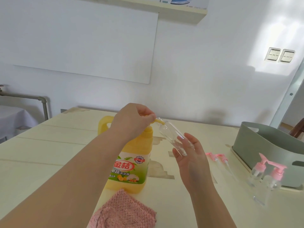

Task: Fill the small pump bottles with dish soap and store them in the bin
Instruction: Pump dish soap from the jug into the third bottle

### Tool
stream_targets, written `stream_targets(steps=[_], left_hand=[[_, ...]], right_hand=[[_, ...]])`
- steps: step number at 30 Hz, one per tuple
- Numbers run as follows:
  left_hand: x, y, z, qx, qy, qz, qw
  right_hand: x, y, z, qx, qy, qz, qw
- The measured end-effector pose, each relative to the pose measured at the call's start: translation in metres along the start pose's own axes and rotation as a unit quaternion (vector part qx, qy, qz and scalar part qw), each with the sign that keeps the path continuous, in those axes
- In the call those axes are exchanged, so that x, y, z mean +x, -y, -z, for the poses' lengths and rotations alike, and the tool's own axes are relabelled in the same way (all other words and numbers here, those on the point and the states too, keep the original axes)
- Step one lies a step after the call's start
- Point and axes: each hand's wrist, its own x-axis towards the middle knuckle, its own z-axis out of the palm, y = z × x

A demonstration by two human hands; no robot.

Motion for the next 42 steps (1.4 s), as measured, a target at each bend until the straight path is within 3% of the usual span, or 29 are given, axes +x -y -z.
stream_targets(steps=[9, 14, 20, 33, 37, 42], left_hand=[[-0.004, 0.004, -0.003, 0.068, -0.014, -0.015, 0.997], [0.001, -0.001, 0.008, 0.049, 0.036, -0.012, 0.998], [0.007, -0.007, 0.010, 0.049, 0.028, -0.032, 0.998], [-0.010, 0.014, -0.009, 0.068, -0.070, -0.060, 0.993], [-0.014, 0.012, -0.009, 0.082, -0.074, -0.067, 0.992], [-0.007, 0.001, 0.003, 0.106, -0.015, -0.043, 0.993]], right_hand=[[-0.004, 0.002, 0.001, 0.044, 0.006, -0.008, 0.999], [-0.005, 0.011, -0.003, 0.063, 0.035, -0.004, 0.997], [-0.002, 0.015, -0.006, 0.043, 0.019, 0.019, 0.999], [-0.005, 0.004, -0.002, 0.065, 0.010, -0.017, 0.998], [-0.007, 0.004, -0.002, 0.017, 0.032, -0.026, 0.999], [-0.007, 0.012, 0.004, -0.131, 0.039, -0.031, 0.990]])
